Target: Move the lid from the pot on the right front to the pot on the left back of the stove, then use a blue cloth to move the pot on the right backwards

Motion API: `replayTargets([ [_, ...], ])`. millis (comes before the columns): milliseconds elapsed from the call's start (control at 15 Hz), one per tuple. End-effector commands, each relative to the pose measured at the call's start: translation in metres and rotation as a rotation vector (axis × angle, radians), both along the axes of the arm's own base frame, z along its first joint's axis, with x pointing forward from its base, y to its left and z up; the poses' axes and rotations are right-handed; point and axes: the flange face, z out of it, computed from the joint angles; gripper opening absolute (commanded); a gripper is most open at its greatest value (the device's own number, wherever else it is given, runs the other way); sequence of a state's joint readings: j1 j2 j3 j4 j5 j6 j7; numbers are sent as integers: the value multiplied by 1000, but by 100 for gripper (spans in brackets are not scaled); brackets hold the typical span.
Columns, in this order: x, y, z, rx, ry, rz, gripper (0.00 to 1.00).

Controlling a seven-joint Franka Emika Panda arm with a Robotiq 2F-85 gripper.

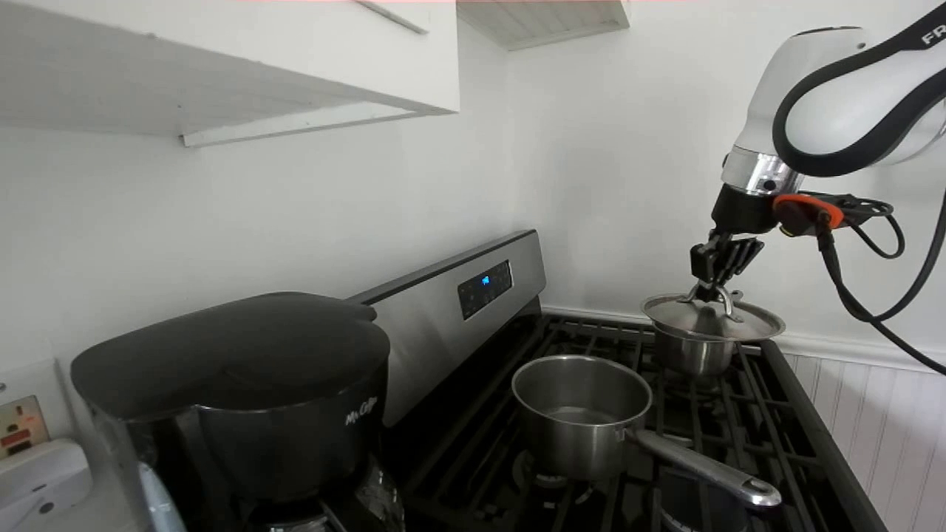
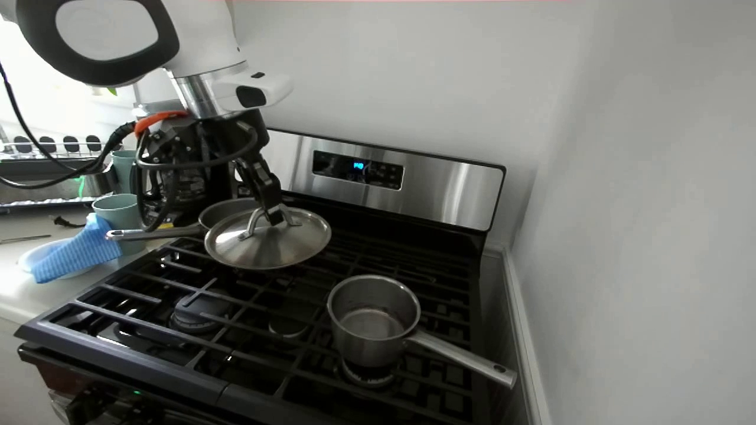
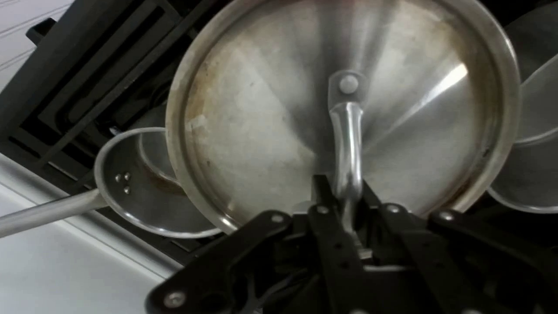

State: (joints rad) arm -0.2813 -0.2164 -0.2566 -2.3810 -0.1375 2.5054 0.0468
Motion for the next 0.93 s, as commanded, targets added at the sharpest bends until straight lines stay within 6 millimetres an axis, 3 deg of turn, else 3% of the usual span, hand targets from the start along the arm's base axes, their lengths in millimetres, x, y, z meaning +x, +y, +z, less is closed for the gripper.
replayTargets([
  [0, 14, 37, 6, -1, -40, 109, 4],
  [467, 49, 120, -1, 12, -38, 380, 4],
  [667, 60, 141, -6, -12, -43, 476, 4],
  [867, 68, 149, -16, -40, -51, 532, 4],
])
